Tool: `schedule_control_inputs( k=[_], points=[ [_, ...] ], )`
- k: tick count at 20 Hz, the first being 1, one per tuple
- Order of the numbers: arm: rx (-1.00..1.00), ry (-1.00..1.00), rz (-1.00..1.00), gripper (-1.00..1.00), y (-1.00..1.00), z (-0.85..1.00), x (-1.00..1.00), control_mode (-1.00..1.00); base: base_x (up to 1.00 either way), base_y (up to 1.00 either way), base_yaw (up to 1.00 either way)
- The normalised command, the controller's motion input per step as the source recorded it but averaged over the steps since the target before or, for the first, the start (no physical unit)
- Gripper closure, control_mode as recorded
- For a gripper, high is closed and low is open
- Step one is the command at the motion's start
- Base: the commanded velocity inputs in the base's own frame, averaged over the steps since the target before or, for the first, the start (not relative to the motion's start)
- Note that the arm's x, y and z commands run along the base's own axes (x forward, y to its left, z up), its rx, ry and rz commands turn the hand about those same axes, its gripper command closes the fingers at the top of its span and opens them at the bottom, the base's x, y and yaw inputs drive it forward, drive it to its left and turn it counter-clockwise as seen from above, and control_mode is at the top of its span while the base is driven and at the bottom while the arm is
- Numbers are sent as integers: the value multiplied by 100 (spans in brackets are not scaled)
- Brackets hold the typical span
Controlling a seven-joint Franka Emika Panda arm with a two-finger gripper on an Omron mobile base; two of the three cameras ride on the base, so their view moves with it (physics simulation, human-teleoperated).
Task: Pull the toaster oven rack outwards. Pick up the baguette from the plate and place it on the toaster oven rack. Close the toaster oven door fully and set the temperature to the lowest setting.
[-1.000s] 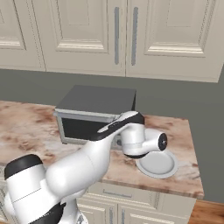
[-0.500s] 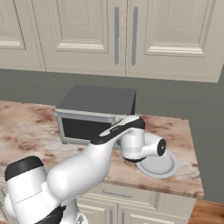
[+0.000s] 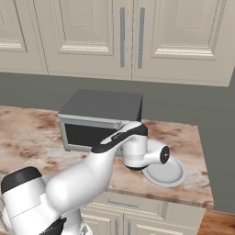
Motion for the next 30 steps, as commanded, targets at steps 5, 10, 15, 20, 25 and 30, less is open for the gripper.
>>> schedule_control_inputs(
  k=[5,10,15,20,25,30],
  points=[
    [0,0,0,-100,-25,-15,5,-100,0,0,0],
    [0,-5,0,-100,-9,-17,15,-100,0,0,0],
    [0,-7,0,-100,0,-1,11,-100,0,0,0],
    [0,0,0,-100,0,0,13,-100,0,0,0],
    [0,-3,0,-100,0,-4,20,-100,0,0,0],
    [0,-6,0,-100,0,-14,22,-100,0,0,0]
  ],
)
